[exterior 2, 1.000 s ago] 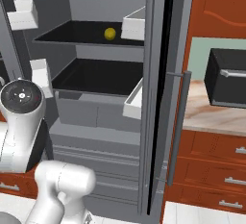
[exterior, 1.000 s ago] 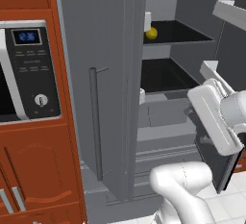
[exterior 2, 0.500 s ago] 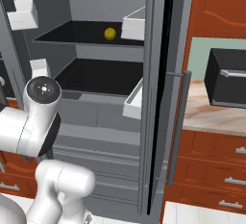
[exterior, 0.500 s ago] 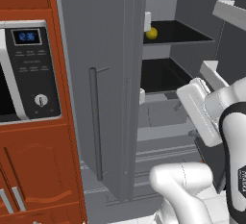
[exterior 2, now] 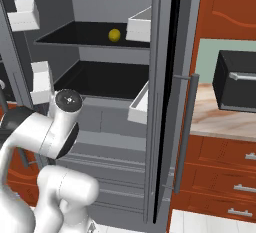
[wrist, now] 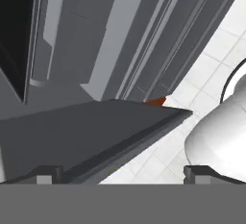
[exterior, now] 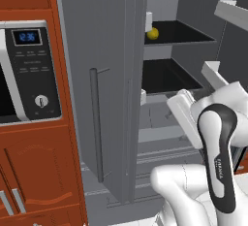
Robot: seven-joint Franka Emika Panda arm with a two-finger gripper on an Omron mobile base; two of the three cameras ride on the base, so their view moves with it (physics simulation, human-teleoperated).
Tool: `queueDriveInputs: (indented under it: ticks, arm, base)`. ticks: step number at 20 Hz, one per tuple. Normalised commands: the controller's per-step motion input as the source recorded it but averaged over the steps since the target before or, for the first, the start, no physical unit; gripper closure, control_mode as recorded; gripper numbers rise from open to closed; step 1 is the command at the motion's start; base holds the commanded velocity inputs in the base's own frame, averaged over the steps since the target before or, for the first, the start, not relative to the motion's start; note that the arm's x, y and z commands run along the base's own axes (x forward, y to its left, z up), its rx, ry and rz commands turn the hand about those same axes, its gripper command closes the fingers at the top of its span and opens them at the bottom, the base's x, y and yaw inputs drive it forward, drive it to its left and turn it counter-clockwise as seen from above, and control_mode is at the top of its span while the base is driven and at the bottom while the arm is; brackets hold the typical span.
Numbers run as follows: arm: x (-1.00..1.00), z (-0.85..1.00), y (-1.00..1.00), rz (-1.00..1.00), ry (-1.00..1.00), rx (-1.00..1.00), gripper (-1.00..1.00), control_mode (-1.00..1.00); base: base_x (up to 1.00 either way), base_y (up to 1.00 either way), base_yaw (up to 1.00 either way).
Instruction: Retrieve a lemon from the fridge and place it on the cutting board with the fish.
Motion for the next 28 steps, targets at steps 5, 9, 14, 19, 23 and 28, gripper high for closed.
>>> queueDriveInputs:
  ticks: [5,9,14,19,23,28]
  arm:
    - [0.51,-0.69,0.0,0.0,0.02,0.0,-1.0,-1.0]
    - [0.39,-0.47,0.03,0.0,0.03,0.0,-1.0,-1.0]
    - [0.2,-0.32,0.23,0.0,0.0,0.0,-1.0,-1.0]
    - [0.24,-0.3,0.29,0.0,0.0,0.01,-1.0,-1.0]
    - [0.11,-0.4,0.35,0.0,0.0,0.04,-1.0,-1.0]
    - [0.08,-0.3,0.25,0.0,0.0,0.04,-1.0,-1.0]
  base:
    - [0.0,0.0,0.0]
    - [0.0,0.0,0.0]
    - [0.0,0.0,0.0]
    - [0.0,0.0,0.0]
    - [0.0,0.0,0.0]
    - [0.0,0.0,0.0]
